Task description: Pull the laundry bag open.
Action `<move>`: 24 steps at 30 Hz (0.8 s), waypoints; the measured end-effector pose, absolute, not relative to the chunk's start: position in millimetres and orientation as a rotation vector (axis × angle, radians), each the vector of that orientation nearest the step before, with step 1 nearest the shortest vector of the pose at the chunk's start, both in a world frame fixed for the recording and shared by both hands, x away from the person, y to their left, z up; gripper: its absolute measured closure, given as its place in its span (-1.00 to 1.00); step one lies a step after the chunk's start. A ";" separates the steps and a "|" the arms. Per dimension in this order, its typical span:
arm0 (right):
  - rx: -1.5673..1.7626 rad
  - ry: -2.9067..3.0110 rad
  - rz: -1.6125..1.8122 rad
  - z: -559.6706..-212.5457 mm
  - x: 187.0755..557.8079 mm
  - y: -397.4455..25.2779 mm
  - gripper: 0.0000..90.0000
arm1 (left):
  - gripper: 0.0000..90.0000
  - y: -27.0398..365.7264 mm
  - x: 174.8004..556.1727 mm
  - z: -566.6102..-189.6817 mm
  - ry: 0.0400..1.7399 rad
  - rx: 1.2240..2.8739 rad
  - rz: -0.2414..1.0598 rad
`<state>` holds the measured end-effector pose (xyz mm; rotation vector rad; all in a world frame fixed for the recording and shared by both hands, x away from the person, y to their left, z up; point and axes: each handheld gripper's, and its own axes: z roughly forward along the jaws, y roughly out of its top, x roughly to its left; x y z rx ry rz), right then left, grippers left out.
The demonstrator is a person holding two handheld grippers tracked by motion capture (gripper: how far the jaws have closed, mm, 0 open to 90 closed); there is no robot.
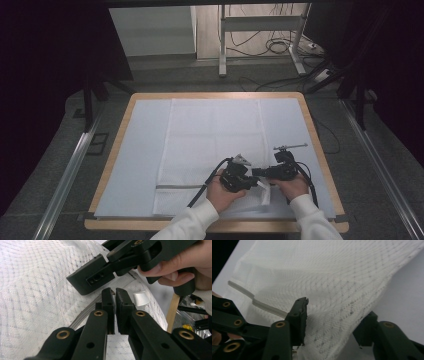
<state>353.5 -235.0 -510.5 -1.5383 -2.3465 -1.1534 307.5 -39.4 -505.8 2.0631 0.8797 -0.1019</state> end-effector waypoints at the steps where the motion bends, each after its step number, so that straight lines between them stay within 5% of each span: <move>1: -1.532 -2.339 -1.156 -510.9 354.2 -235.1 0.26 | 0.94 -39.7 307.3 -505.8 0.881 2.060 -0.102; 13: -1.474 -2.343 -1.143 -511.2 356.7 -237.3 0.94 | 0.94 -41.3 306.9 -507.0 0.880 2.069 -0.091; 24: -1.449 -2.368 -1.140 -509.4 356.3 -238.3 0.96 | 0.94 -41.4 308.2 -509.7 0.883 2.071 -0.101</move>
